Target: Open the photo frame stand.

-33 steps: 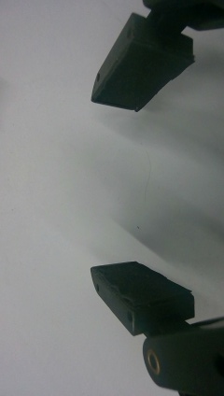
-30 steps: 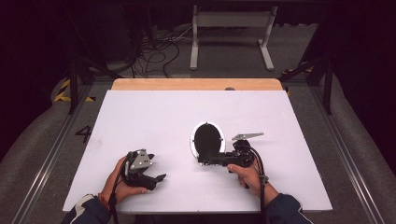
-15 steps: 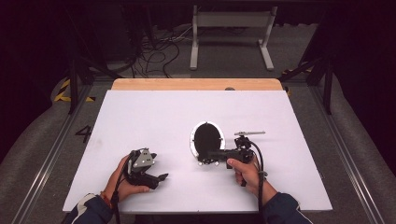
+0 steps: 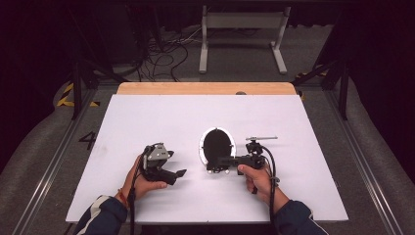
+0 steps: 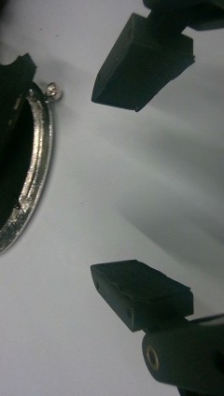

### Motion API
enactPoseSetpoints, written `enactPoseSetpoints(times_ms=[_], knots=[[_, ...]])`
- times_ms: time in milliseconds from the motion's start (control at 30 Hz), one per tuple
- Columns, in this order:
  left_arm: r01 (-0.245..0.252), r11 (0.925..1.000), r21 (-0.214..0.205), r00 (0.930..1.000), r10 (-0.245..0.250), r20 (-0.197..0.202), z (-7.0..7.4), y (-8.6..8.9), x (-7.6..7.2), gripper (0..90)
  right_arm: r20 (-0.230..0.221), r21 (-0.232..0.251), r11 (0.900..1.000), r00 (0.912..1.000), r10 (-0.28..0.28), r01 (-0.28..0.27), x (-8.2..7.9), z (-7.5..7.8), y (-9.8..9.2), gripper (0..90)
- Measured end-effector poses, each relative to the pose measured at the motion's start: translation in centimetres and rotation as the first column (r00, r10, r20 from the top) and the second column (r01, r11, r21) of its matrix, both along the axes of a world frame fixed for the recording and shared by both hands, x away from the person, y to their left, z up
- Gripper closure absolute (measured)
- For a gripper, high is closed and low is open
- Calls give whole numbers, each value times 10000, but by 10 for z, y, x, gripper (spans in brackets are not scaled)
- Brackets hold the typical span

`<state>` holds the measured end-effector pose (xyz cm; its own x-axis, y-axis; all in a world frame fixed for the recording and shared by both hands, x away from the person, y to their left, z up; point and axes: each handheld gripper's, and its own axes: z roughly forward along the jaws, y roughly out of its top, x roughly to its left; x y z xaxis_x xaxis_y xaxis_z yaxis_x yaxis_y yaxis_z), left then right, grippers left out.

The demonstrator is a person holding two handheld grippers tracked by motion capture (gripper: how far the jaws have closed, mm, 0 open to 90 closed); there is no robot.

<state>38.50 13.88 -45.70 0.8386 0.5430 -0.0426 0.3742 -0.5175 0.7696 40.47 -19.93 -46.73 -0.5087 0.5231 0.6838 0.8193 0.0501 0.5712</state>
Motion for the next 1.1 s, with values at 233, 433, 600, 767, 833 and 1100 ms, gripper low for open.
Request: enactPoseSetpoints(times_ms=[233, 433, 600, 767, 833, 1100], knots=[[144, 9996, -240, 9990, -154, -413, -5, -22, 20, 174, 212, -116, 9997, 9995, 218, -215, 0, 1, 0, 604], [151, 9956, -930, 9938, -251, -1079, -8, -33, 37, 170, 725, -361, 9981, 9960, 516, -491, -2, 3, 1, 611], [47, 9893, -1456, 9895, -256, -1420, -9, -34, 51, 177, 1186, -580, 9961, 9902, 733, -668, -3, 5, 2, 612], [-280, 9803, -1955, 9773, -142, -2112, -9, -39, 57, 193, 1535, -811, 9934, 9838, 929, -811, -5, 6, 2, 611], [-338, 9775, -2081, 9741, -143, -2255, -10, -41, 59, 197, 1581, -809, 9933, 9828, 949, -829, -5, 6, 2, 611], [-158, 9762, -2162, 9557, -488, -2903, -12, -47, 60, 287, 1921, -946, 9915, 9756, 1064, -896, -7, 7, 3, 611]])
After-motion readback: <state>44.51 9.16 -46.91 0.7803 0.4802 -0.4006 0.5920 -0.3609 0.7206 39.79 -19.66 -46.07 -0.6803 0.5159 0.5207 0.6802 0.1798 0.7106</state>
